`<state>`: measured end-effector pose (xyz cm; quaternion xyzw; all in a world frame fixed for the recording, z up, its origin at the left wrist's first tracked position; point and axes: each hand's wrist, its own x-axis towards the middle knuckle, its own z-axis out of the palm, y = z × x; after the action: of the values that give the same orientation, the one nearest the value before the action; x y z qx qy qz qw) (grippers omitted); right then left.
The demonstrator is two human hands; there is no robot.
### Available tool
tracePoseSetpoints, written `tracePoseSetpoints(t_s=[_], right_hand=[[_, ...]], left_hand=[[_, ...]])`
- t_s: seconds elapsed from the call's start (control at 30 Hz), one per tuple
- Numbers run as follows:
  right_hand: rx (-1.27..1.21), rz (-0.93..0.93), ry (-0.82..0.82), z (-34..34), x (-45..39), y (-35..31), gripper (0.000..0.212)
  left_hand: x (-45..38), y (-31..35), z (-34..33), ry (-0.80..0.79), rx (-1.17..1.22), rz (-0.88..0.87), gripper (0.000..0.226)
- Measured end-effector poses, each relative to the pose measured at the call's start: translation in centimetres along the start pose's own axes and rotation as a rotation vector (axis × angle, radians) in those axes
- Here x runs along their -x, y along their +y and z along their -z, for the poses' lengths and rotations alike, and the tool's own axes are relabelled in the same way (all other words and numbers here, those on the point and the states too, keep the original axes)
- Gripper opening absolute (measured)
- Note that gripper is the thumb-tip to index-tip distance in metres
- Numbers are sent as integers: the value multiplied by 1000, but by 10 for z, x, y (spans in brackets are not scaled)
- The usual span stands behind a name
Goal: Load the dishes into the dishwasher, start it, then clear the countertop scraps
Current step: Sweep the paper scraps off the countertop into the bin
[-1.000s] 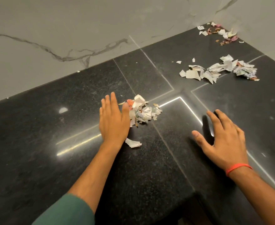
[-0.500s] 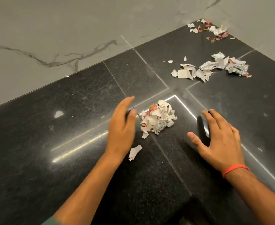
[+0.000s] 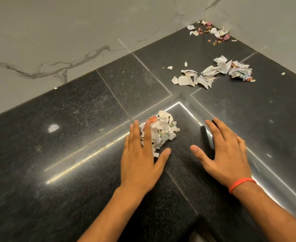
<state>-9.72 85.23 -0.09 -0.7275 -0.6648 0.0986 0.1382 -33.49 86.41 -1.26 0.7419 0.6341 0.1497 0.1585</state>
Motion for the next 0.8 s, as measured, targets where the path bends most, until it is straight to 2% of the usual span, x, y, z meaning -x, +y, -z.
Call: tracePoseSetpoints(t_s=[0.23,0.4,0.5,0.57,0.63,0.73,0.8], right_hand=[[-20,-6,1,-1,-1,2,92],[-25,-6,17,-1,-1,1,94],[-32,-12,19,0,0,1,97],[-39,-15,17,0,0,0,99],[-46,-23,20,-1,0,1,101],[-61,-29,24,-2,0,1,107],[-91,-41,31,-2,0,1,109]], left_hand=[[-103,31,-21,-31,59,-172,92],[-120,34,-31,-78,9,-382,80],[-117,33,-29,-119,89,-547,69],[-115,34,-25,-164,184,-624,73],[-117,35,-23,-173,229,-609,87],[-126,44,-29,-190,86,-601,101],[-129,55,-36,-221,33,-702,92]])
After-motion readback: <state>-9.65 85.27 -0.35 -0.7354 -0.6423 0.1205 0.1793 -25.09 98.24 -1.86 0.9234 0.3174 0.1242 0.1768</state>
